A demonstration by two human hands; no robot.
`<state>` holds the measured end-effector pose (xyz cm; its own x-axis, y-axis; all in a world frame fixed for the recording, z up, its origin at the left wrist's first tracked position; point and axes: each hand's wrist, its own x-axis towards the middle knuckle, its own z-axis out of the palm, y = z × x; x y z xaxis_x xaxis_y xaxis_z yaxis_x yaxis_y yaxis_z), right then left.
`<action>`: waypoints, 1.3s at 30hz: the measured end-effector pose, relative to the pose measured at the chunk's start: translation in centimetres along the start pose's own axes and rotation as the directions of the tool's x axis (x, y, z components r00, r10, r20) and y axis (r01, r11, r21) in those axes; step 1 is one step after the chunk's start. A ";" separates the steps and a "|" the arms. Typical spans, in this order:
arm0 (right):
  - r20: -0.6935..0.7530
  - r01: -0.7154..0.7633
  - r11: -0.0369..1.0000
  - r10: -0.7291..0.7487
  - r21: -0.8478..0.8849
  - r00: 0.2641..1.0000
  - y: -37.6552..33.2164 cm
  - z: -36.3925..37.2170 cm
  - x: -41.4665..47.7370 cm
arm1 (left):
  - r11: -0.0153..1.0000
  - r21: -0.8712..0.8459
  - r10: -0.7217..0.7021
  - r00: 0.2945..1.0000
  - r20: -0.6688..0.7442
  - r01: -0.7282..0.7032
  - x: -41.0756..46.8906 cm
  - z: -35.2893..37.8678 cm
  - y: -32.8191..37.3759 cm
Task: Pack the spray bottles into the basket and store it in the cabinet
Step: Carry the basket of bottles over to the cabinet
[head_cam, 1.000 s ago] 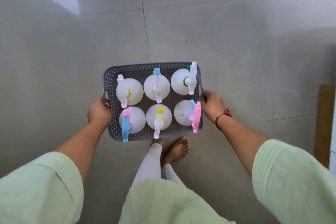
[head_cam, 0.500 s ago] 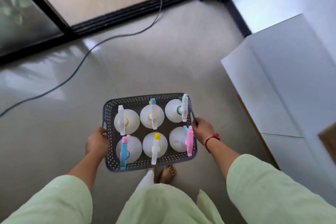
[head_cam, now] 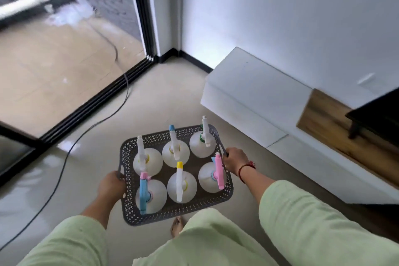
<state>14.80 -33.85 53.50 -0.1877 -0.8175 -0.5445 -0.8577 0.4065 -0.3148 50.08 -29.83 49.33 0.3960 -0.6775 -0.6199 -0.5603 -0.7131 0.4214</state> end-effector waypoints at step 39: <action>0.239 -0.572 -0.055 0.938 0.818 0.252 29.9 -4.7 -5.1 | 0.048 0.445 0.375 0.429 0.822 -0.894 -6.9 40.1 50.7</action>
<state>-12.16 -19.39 50.50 -0.7370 0.2728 -0.6184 0.5461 0.7794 -0.3071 -10.25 -54.07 48.44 -0.6381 -0.4098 -0.6518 -0.7046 0.6521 0.2798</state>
